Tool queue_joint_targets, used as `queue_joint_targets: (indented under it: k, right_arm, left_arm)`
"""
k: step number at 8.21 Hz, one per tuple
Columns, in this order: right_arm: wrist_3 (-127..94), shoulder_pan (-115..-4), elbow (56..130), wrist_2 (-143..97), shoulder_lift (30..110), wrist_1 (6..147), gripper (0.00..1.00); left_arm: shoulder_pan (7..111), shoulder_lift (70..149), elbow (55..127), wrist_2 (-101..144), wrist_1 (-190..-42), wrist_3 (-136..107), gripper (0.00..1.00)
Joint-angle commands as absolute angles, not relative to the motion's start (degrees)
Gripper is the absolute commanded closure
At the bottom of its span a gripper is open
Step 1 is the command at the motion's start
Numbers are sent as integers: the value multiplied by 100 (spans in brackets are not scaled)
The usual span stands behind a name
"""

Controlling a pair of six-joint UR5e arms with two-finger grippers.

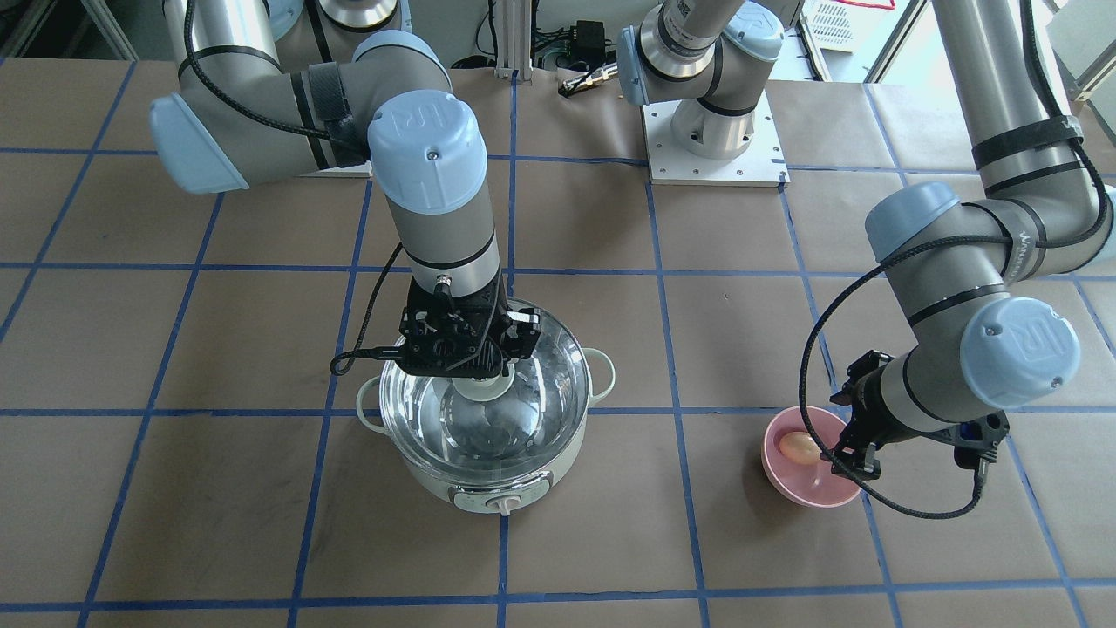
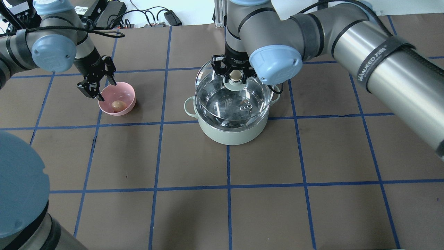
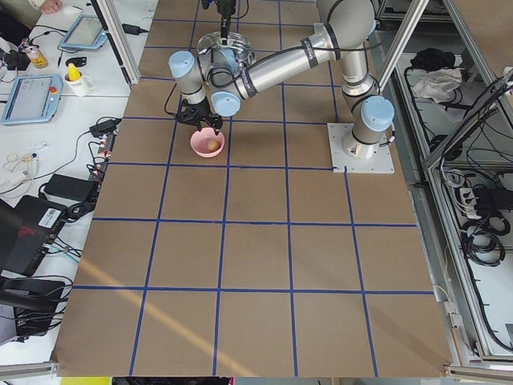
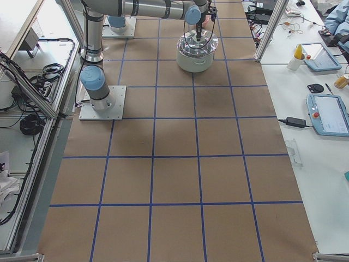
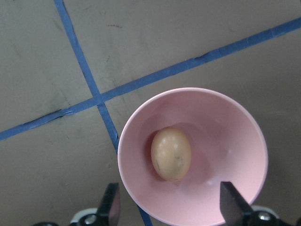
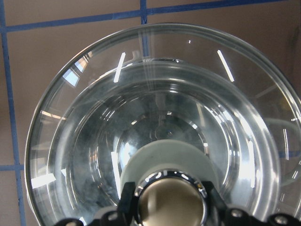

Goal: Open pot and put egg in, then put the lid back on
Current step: 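Lift the glass lid off with the right gripper while the left reaches into the bowl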

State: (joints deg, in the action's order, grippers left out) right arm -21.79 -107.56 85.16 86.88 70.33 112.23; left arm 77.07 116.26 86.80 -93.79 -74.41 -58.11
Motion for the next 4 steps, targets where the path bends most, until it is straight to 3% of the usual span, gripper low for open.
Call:
queue_joint_targets:
  k: [1, 4]
  right_arm:
    - [-1035, -9910, 8350, 8649, 7608, 10620, 100]
    - [662, -8441, 8376, 8718, 7840, 10072, 100]
  left_arm:
    - [7682, 11785, 8649, -9378, -7436, -6062, 22]
    - [7690, 12067, 8683, -9387, -7340, -6082, 22]
